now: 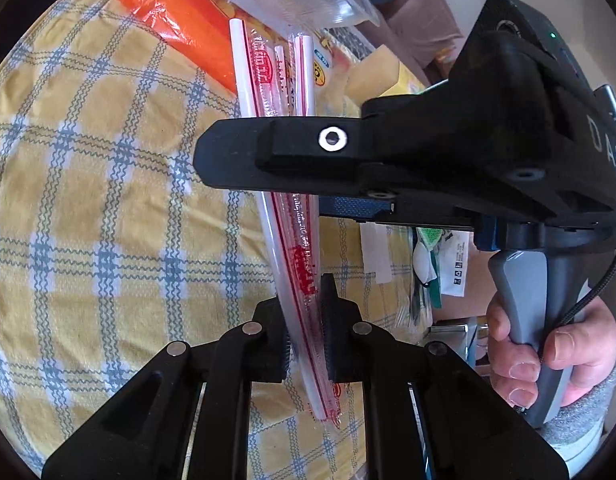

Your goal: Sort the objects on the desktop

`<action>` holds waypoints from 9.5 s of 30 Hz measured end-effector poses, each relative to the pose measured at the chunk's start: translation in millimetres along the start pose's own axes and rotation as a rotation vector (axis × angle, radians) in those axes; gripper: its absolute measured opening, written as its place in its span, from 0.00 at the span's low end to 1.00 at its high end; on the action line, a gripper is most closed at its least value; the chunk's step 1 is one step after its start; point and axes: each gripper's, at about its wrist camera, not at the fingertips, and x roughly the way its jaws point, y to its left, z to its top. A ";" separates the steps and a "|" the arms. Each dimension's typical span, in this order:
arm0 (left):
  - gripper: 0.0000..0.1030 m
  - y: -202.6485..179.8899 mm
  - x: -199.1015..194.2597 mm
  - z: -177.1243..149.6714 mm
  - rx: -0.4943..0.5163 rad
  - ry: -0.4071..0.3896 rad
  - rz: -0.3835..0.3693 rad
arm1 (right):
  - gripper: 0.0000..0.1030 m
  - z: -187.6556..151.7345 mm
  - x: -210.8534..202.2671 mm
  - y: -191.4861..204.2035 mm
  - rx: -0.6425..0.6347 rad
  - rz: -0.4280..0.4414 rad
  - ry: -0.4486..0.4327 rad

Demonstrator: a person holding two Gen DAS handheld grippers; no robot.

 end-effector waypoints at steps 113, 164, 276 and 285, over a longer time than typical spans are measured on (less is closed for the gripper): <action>0.54 -376.0 234.3 34.4 0.170 0.233 -0.018 | 0.55 -114.8 -355.9 -386.3 0.299 -0.163 -0.338; 0.57 -360.3 190.0 19.4 0.251 0.193 0.005 | 0.74 -65.1 -351.5 -373.1 0.131 -0.301 -0.258; 0.66 -350.3 195.3 18.7 0.212 0.184 -0.063 | 0.33 -67.8 -321.1 -380.1 0.160 -0.486 -0.107; 0.66 -348.4 199.4 17.6 0.212 0.183 -0.052 | 0.32 -50.1 -310.5 -354.5 0.076 -0.463 -0.119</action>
